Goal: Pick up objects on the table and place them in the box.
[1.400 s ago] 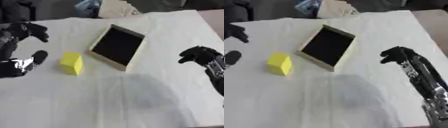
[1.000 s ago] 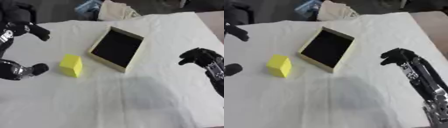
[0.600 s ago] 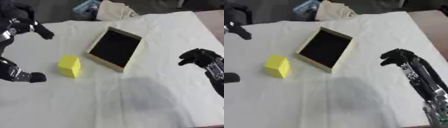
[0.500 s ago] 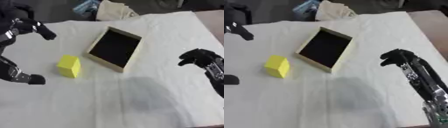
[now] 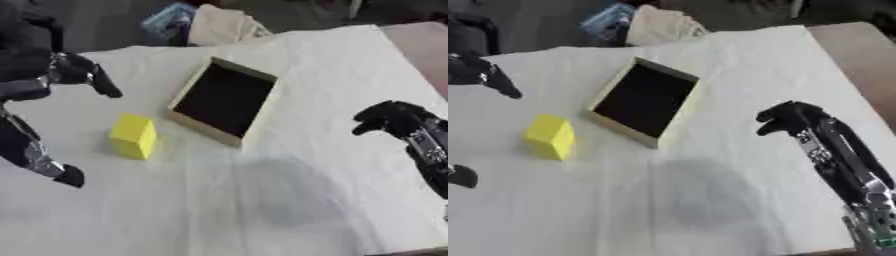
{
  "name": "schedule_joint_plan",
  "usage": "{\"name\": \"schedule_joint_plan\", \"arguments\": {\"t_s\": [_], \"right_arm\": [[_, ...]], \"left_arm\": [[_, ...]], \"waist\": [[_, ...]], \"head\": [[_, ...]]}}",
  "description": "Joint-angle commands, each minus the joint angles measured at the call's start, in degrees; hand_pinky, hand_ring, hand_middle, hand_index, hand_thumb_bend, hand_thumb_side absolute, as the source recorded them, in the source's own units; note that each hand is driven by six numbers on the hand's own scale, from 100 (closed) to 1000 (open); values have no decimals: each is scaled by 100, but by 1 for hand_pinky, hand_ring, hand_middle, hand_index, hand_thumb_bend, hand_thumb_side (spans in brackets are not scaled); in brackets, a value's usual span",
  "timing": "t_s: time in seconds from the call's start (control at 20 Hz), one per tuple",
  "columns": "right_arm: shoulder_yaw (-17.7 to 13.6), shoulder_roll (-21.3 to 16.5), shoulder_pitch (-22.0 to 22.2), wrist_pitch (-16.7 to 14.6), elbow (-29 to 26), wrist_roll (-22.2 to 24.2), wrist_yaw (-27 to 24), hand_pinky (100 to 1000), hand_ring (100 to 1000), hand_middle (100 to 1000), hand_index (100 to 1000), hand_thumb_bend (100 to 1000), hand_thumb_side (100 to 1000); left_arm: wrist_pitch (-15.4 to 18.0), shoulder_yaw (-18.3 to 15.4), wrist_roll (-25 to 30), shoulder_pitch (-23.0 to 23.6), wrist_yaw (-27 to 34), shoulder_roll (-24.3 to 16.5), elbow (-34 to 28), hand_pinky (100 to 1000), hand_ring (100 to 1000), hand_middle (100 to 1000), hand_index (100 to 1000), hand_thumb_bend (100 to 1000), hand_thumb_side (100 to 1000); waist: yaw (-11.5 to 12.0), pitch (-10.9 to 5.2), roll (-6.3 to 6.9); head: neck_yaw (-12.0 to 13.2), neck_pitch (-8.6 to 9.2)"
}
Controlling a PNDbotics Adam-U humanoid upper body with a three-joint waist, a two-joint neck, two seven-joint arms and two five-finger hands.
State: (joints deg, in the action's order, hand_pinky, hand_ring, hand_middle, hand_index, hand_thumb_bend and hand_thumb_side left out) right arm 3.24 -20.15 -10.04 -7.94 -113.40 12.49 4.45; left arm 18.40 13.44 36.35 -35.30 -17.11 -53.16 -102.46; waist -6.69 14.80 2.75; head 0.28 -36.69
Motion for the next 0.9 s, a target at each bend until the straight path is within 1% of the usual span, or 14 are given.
{"name": "schedule_joint_plan", "arguments": {"t_s": [0.05, 0.45, 0.65, 0.9], "right_arm": [[2, -130, -27, 0, -119, 19, -13, 705, 623, 650, 728, 100, 956], [0, -135, -26, 0, -119, 19, -17, 706, 623, 650, 728, 100, 956], [-2, -130, -24, 0, -119, 23, -19, 706, 623, 650, 728, 100, 956], [-3, -129, -23, 0, -119, 24, -19, 706, 623, 650, 728, 100, 956]], "left_arm": [[45, 16, 203, -131, -133, -53, 160, 802, 711, 686, 833, 814, 500], [161, 103, 557, -146, -420, 48, 662, 797, 706, 680, 828, 818, 496], [226, 136, 611, -164, -533, 110, 888, 796, 706, 679, 828, 819, 491], [293, 147, 593, -179, -581, 132, 976, 796, 706, 679, 828, 819, 491]], "waist": [[-12, -107, 0], [-1, -114, -5], [-4, -112, -13], [-4, -112, -15]], "head": [[-21, 62], [-23, 74], [-20, 83], [-20, 83]]}}
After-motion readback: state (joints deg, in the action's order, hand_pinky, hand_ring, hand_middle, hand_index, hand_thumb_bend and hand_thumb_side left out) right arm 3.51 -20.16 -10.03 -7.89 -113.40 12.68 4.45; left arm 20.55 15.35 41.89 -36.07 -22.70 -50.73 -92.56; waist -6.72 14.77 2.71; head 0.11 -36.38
